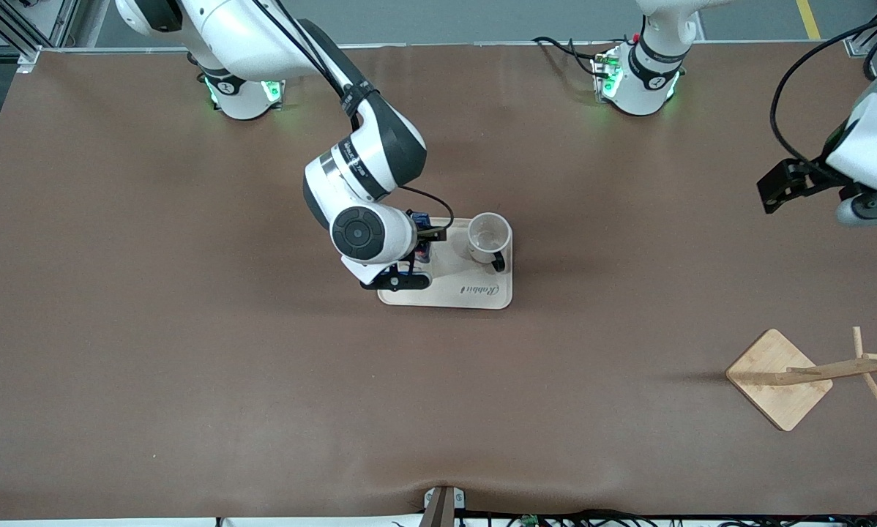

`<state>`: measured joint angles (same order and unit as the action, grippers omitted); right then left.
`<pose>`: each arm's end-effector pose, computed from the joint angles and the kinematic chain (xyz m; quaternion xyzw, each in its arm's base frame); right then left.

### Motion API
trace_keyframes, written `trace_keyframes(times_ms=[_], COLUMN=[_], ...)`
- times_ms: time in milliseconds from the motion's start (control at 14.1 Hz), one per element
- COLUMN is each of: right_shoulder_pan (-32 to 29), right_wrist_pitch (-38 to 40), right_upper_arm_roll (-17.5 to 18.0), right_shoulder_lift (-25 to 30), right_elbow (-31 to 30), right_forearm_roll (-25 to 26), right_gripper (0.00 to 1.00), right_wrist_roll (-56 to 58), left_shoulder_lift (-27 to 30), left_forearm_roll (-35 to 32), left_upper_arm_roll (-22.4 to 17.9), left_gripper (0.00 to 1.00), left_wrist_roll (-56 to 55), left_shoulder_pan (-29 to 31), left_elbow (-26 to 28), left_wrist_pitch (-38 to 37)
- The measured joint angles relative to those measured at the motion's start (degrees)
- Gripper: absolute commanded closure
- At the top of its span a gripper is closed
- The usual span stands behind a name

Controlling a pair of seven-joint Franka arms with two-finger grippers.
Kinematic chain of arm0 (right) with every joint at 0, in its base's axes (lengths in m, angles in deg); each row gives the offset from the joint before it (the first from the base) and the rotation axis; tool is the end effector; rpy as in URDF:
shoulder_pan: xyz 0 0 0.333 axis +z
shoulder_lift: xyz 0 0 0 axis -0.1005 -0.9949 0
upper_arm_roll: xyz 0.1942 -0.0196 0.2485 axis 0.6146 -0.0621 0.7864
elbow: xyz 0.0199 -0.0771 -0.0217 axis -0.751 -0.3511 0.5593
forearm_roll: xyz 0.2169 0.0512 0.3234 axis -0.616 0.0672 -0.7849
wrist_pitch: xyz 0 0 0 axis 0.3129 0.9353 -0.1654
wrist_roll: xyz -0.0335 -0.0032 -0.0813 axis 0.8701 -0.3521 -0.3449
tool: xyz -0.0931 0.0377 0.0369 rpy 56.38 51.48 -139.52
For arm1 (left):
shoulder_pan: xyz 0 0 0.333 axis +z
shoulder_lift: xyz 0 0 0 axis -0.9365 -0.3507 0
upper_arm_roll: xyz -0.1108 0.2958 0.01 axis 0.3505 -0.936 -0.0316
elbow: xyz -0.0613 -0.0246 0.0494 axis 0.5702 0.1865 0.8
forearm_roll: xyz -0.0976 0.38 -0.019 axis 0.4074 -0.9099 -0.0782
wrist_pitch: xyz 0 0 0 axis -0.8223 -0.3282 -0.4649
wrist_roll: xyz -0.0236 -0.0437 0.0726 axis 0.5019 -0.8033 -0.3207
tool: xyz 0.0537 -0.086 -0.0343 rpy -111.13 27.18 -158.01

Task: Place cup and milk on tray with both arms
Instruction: 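Release the mug and raise the left gripper while the right gripper carries milk, then lower the milk carton onto the tray beside the mug with the right gripper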

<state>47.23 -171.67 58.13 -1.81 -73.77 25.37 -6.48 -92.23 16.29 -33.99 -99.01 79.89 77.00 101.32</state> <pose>0.5504 0.4494 0.3211 -0.9786 0.0071 0.1953 0.0639 0.5643 -0.0605 0.6504 -0.9975 -0.0142 -0.0097 0.0684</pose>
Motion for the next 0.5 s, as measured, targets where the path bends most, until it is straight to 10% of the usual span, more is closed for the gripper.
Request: trace_keyframes(times_ms=[498], right_shoulder_pan=[0.0], right_wrist_pitch=[0.0], right_upper_arm_roll=[0.0], right_shoulder_lift=[-0.1], right_elbow=[0.1], right_forearm_roll=[0.0], right_gripper=[0.00], right_wrist_roll=[0.0], left_shoulder_lift=[8.2], left_forearm_roll=[2.6], left_upper_arm_roll=[-8.3], left_gripper=[0.00], left_wrist_roll=[1.5], left_shoulder_pan=[-8.0], left_elbow=[8.4], left_wrist_pitch=[0.0])
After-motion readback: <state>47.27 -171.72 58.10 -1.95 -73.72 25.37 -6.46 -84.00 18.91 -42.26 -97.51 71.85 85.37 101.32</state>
